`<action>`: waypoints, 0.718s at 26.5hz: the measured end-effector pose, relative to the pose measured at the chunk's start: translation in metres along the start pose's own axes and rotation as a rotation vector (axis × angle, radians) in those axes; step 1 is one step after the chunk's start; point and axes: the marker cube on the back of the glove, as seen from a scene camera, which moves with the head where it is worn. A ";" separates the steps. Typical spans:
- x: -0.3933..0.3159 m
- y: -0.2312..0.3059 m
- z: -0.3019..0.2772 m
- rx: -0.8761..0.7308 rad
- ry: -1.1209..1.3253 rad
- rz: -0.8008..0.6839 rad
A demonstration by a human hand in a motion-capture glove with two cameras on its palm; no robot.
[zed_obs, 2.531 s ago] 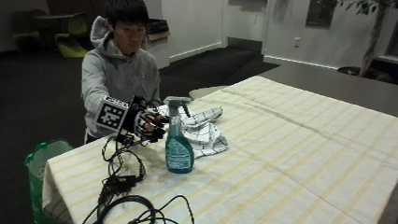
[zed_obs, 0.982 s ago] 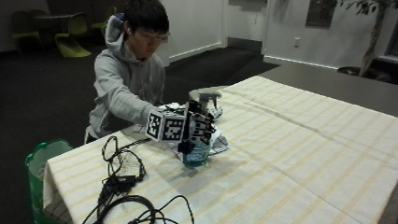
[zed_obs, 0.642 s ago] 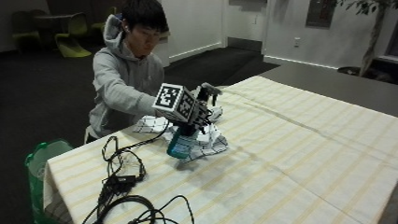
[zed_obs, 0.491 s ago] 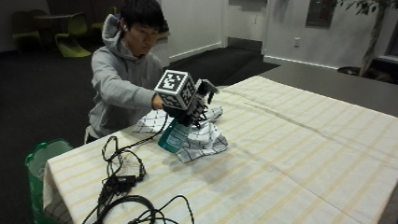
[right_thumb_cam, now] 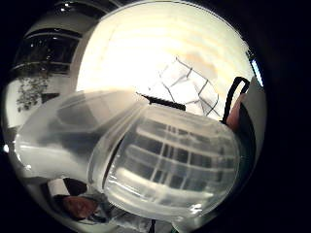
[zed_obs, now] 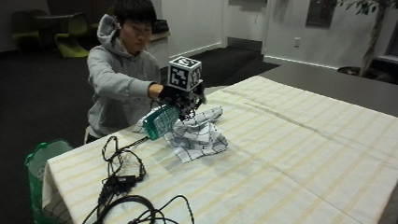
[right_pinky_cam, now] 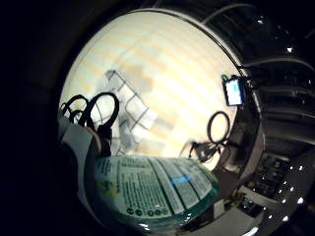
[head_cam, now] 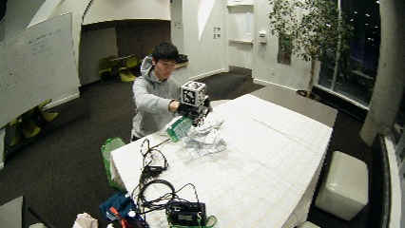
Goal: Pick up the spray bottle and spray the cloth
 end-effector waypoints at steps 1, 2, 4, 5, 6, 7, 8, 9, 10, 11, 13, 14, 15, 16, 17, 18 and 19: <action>-0.002 0.002 0.007 -0.020 0.015 0.003; -0.004 0.004 0.013 -0.038 0.026 0.004; -0.007 0.009 0.021 -0.062 0.042 0.007; -0.008 0.012 0.022 -0.067 0.049 0.010; -0.010 0.014 0.022 -0.068 0.056 0.013; -0.011 0.017 0.020 -0.066 0.064 0.014; -0.012 0.019 0.017 -0.064 0.071 0.013; -0.013 0.021 0.013 -0.061 0.076 0.010; -0.014 0.023 0.008 -0.058 0.079 0.007; -0.014 0.025 0.002 -0.053 0.082 0.006; -0.016 0.029 -0.011 -0.040 0.089 0.007; -0.016 0.031 -0.017 -0.034 0.093 0.008; -0.017 0.032 -0.022 -0.028 0.097 0.010; -0.017 0.033 -0.027 -0.024 0.100 0.011; -0.017 0.034 -0.029 -0.022 0.103 0.012; -0.018 0.034 -0.031 -0.022 0.103 0.014; -0.018 0.033 -0.030 -0.025 0.102 0.017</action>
